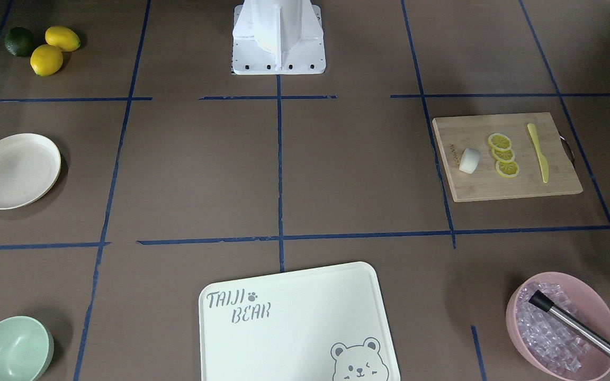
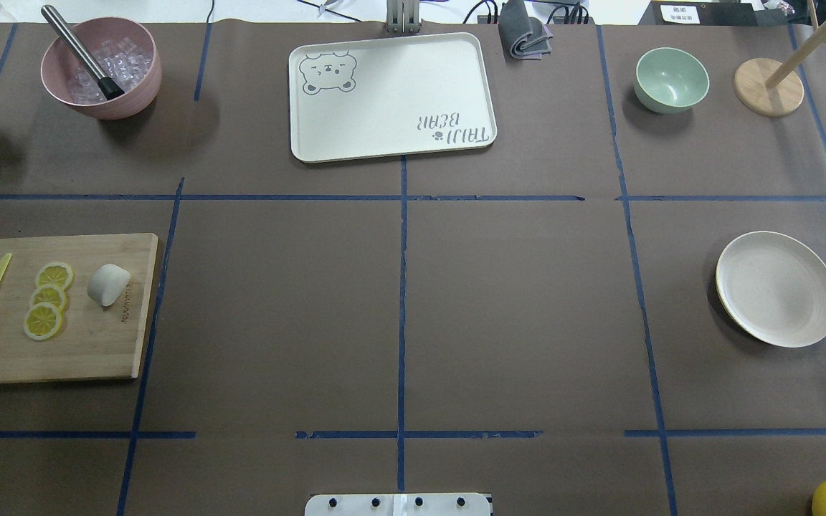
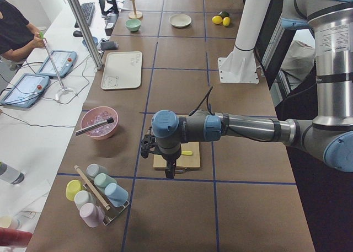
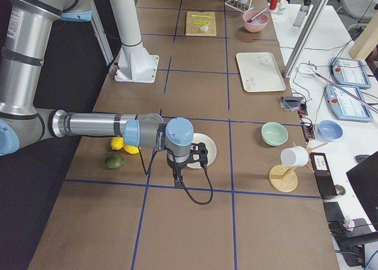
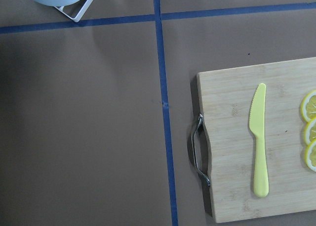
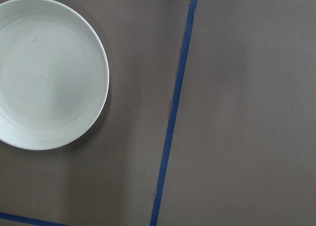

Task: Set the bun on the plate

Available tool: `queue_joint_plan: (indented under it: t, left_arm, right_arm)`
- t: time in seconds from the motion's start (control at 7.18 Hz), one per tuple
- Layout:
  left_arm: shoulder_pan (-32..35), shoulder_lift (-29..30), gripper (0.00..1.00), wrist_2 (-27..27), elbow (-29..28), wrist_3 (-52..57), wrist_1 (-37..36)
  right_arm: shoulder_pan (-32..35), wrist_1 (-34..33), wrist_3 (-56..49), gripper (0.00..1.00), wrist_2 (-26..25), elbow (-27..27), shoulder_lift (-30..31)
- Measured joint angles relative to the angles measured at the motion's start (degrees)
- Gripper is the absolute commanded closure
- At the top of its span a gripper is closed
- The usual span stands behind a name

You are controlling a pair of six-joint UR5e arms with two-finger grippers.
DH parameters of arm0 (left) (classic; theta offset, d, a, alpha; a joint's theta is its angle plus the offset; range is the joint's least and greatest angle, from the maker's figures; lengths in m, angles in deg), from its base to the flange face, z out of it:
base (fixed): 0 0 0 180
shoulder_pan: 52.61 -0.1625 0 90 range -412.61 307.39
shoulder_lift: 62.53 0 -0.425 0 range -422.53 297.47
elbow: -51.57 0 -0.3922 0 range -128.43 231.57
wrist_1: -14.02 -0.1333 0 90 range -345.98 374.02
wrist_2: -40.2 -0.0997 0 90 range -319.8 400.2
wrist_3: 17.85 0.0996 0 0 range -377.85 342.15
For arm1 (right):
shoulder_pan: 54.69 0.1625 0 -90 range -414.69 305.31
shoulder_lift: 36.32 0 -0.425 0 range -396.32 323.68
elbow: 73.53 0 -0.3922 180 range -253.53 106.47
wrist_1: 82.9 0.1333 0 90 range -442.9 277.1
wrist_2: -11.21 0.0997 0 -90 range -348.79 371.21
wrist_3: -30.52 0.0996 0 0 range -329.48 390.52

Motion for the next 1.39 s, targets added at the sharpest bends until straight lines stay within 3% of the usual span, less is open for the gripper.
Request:
queue_joint_plan:
  t: [0.97, 1.25, 1.39]
  left_arm:
    - [0.00, -0.09, 0.00, -0.01, 0.82, -0.12, -0.39]
    - [0.00, -0.15, 0.00, -0.07, 1.13, -0.13, -0.39]
    - [0.00, -0.21, 0.00, -0.10, 1.12, -0.12, -0.41]
  right_arm:
    - [-0.05, 0.43, 0.83, 0.00, 1.77, 0.54, 0.46]
    - [-0.27, 1.15, 1.40, 0.01, 3.61, 2.86, -0.35]
    - [-0.70, 4.58, 4.82, 0.01, 3.92, 5.17, -1.14]
